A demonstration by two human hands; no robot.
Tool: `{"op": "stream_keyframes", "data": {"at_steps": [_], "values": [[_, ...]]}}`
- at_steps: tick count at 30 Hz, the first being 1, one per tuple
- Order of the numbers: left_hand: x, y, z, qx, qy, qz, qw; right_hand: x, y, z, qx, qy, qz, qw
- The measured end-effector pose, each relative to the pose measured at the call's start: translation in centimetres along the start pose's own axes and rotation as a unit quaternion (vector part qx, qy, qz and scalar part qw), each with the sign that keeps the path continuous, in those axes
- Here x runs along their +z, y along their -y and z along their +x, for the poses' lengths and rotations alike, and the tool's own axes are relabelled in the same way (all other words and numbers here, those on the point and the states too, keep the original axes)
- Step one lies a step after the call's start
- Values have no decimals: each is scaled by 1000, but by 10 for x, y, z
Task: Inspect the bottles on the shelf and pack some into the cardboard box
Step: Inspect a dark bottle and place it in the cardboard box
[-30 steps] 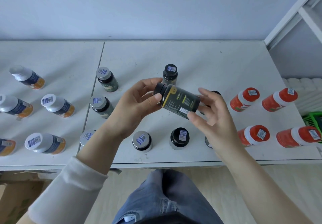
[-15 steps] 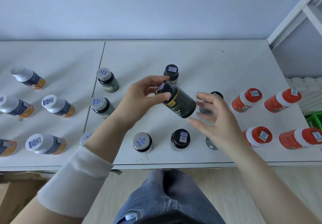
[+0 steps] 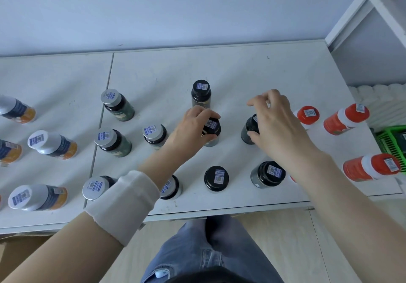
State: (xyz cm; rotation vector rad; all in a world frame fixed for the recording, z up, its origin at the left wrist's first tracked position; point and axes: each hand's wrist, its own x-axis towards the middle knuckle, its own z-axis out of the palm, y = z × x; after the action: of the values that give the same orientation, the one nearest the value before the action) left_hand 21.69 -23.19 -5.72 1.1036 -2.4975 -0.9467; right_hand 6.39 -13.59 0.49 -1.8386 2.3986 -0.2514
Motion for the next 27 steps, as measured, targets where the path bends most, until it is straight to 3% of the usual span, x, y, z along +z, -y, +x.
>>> {"op": "stream_keyframes", "data": {"at_steps": [5,9,11,15,17,19,21,22,23,25,27], "values": [[0,4,-6,40,4,17,999,4,-4,8,-10,10,4,1000],[-18,4,17,77,-134,0,988,4,-7,20,-10,7,17,1000],[-26,4,42,24,-167,11,986,5,-8,27,-10,5,29,1000],[-25,18,79,-81,-70,47,993,12,-7,39,8,20,109,994],[-33,18,78,-84,-90,-9,992,14,-9,42,43,28,197,979],[-47,9,62,-73,-120,-127,982,13,-10,41,118,53,332,934],[-57,-3,37,-15,-92,-300,949,8,-9,37,179,109,548,809],[-59,-8,24,28,-68,-364,928,6,-9,35,182,119,632,744],[-58,-10,12,62,-48,-402,912,4,-10,31,166,112,685,701],[-55,-12,-4,83,-26,-444,892,3,-8,25,118,80,711,689],[-51,-13,-15,58,-23,-468,881,6,-5,17,72,41,687,722]]}}
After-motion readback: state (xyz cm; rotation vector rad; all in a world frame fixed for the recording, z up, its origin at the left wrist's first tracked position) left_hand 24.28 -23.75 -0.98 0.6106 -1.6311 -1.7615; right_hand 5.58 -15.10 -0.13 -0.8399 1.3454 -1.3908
